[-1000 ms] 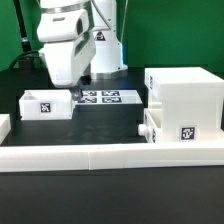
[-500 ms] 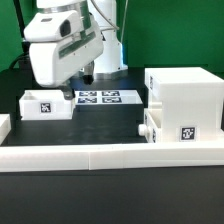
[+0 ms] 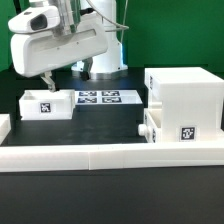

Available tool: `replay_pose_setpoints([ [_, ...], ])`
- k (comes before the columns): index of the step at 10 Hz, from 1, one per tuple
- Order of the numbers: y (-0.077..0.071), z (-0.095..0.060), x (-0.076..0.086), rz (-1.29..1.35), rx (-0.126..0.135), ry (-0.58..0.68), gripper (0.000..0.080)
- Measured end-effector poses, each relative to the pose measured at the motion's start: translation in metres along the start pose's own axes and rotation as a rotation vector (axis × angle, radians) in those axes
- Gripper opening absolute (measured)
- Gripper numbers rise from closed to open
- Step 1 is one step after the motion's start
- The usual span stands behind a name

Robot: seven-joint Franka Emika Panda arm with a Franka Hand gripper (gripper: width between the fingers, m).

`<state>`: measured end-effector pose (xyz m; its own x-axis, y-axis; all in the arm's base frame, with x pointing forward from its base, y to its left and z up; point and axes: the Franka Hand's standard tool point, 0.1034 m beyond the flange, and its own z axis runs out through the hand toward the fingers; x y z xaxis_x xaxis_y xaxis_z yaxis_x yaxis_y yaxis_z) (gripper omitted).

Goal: Assemble drawer

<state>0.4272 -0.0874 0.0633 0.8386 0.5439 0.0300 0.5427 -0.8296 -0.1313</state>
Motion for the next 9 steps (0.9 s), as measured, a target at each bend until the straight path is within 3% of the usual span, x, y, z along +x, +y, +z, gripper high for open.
replay_pose_setpoints([
  [2, -0.001, 0.0, 0.0, 0.116, 0.001, 0.0, 0.0649],
  [4, -0.003, 0.011, 0.0, 0.335, -0.039, 0.028, 0.0649],
  [6, -0.007, 0.024, -0.01, 0.556, -0.045, 0.021, 0.0649],
  [9, 0.002, 0.037, -0.02, 0.544, -0.059, 0.031, 0.0649],
])
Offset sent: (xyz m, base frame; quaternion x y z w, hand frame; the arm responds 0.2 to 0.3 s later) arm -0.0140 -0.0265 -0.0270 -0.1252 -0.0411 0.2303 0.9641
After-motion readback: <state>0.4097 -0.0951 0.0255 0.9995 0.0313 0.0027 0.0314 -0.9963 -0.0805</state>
